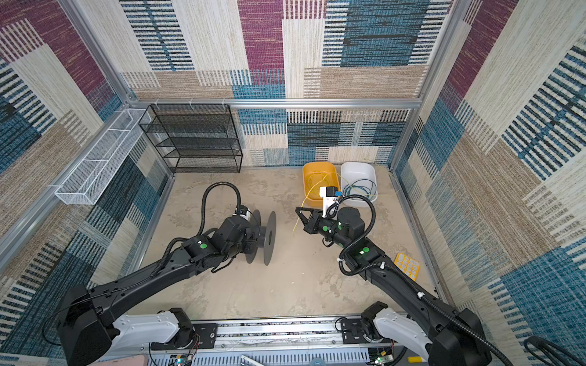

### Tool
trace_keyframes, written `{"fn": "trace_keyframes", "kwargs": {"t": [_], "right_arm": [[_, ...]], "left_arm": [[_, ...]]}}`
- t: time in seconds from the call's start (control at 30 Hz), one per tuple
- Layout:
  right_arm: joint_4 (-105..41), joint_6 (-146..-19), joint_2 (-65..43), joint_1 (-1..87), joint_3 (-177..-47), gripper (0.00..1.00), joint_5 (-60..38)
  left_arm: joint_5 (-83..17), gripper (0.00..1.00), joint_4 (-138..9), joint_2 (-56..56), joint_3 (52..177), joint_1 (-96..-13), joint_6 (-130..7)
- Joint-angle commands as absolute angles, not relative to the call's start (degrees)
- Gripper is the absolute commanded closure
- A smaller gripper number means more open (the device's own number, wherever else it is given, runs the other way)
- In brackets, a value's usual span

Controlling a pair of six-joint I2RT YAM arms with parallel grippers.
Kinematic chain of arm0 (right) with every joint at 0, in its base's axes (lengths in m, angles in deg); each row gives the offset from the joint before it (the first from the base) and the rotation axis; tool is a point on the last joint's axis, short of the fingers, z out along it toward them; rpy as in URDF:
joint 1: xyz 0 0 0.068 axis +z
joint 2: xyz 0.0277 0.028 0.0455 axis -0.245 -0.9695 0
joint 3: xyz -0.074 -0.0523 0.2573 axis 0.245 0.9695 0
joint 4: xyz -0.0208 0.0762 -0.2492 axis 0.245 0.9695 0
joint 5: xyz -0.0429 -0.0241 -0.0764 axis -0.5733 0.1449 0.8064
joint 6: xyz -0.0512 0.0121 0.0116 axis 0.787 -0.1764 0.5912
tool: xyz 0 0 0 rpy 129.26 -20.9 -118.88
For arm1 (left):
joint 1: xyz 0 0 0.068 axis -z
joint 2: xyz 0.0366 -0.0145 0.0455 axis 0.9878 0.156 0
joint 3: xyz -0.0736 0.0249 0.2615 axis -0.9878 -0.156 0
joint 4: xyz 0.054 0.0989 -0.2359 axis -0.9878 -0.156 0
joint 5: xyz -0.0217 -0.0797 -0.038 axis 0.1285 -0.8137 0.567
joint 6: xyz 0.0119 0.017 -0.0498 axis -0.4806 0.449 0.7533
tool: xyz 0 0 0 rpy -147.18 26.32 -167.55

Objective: Wrap the cables

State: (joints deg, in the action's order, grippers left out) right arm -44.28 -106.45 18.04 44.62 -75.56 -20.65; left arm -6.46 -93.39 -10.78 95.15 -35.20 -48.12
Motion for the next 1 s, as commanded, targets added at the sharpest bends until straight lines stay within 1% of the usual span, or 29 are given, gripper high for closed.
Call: {"fn": "trace_keyframes", "kwargs": {"t": [0.0, 0.13, 0.37, 0.47, 0.6, 0.77, 0.97], "right_arm": [[-51.7, -109.0, 15.8, 45.4, -77.6, 1.00, -25.0], [-55.8, -111.1, 11.6, 48.2, -80.0, 1.00, -26.9], [-61.0, -113.5, 5.1, 52.3, -82.2, 1.00, -25.7], [-62.9, -114.3, 2.0, 53.2, -83.2, 1.00, -25.5], [-63.5, -114.5, -1.5, 53.6, -84.8, 1.00, -24.4], [-63.6, -114.6, -5.0, 53.6, -86.0, 1.00, -23.6], [-63.5, -114.5, -8.4, 53.8, -87.9, 1.00, -23.8]], "left_arm": [[-7.9, 0.84, -89.6, -9.8, 95.9, -35.2, -48.2], [-8.8, 0.82, -85.6, -9.7, 94.5, -35.2, -50.1], [-10.2, 0.79, -80.3, -10.4, 92.6, -35.3, -52.6], [-10.4, 0.76, -79.8, -10.6, 92.2, -35.3, -53.5], [-11.9, 0.69, -78.7, -11.8, 90.6, -35.5, -54.7], [-14.0, 0.62, -76.6, -15.4, 86.6, -36.0, -56.4], [-17.3, 0.56, -74.5, -20.8, 81.8, -36.5, -58.7]]}}
